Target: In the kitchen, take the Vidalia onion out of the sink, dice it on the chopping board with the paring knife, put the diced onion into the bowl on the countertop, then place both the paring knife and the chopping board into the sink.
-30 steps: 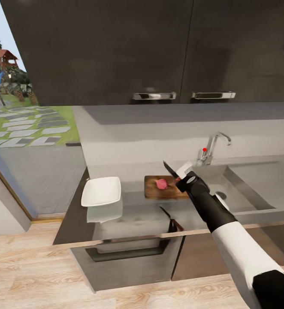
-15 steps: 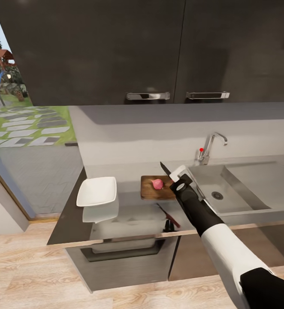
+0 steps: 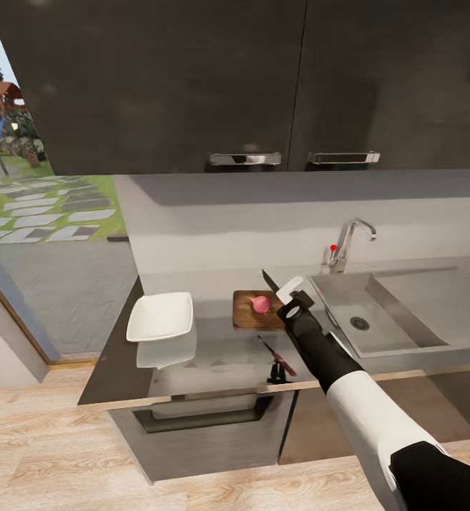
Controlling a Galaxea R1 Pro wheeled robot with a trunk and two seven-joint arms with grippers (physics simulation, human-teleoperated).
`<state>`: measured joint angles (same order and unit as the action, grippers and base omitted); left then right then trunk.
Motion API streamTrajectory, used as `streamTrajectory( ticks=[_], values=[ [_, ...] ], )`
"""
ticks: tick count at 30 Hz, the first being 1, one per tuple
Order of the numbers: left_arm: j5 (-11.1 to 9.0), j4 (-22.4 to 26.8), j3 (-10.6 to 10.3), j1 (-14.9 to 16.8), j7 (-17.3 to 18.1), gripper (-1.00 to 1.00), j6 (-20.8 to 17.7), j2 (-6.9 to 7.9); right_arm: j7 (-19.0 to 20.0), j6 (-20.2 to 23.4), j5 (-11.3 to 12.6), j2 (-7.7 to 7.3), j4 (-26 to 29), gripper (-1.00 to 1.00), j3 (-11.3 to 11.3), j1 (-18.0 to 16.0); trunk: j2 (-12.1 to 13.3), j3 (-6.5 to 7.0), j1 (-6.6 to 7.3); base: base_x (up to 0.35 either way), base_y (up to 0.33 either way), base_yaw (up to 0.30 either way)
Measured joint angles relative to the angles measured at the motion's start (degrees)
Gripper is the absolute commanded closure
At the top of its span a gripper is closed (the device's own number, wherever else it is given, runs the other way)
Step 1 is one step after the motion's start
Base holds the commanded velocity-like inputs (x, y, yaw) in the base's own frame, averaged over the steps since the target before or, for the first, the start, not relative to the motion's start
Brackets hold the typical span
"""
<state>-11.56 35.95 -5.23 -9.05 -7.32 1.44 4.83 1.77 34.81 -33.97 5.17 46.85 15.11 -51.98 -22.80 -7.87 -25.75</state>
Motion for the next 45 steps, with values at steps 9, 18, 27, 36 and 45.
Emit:
streamTrajectory(
  ticks=[9,18,27,36,45],
  values=[
    [0.0,0.0,0.0,0.0,0.0,-1.00,0.0,0.00,-0.1,0.2,0.0,0.02,-0.7,1.00,0.1,0.0,0.0,0.00,0.02,0.184,-0.060,0.000],
    [0.0,-0.1,0.0,0.0,0.0,-1.00,0.0,0.00,-0.1,0.1,-0.2,0.43,-2.2,1.00,0.2,0.0,0.0,0.00,0.00,0.032,-0.005,0.000],
    [0.0,-0.2,0.0,0.0,0.0,-1.00,0.0,0.00,0.0,0.0,-0.2,0.90,-4.0,1.00,0.4,0.0,0.0,0.00,0.00,0.001,0.001,0.000],
    [-0.1,-0.3,0.0,0.0,0.0,-1.00,0.0,0.00,-0.1,-0.1,-0.3,1.05,-4.8,1.00,2.2,0.0,0.0,0.00,0.00,-0.033,0.066,0.000],
    [-0.1,-0.3,0.0,0.0,0.0,-1.00,0.0,-0.03,-0.1,-0.2,-0.3,1.05,-4.9,1.00,2.3,0.0,0.0,0.00,0.00,-0.003,0.005,0.000]
  ],
)
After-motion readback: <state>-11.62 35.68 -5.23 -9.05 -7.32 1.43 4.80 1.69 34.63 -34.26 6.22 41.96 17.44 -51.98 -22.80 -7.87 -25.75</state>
